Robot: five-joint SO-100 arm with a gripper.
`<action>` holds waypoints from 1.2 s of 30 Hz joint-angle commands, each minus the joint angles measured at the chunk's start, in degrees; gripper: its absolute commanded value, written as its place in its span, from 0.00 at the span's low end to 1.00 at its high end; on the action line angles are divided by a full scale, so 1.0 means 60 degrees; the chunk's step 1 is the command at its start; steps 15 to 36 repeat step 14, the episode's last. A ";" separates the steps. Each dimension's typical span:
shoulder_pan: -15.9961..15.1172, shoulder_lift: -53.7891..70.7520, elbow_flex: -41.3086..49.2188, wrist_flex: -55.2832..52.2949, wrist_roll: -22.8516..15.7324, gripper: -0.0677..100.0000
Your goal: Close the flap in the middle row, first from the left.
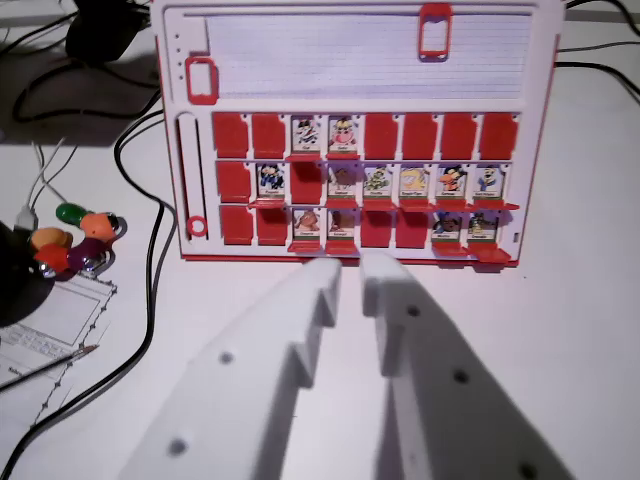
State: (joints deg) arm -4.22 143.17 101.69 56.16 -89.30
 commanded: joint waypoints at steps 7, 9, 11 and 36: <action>0.0088 0.0527 -0.0088 -0.0293 0.0132 0.02; 0.0103 0.0527 -0.0088 -0.0322 0.0146 0.02; 0.0146 0.0513 -0.0088 -0.0366 0.0161 0.02; 0.0205 0.0469 -0.0073 -0.0425 0.0176 0.02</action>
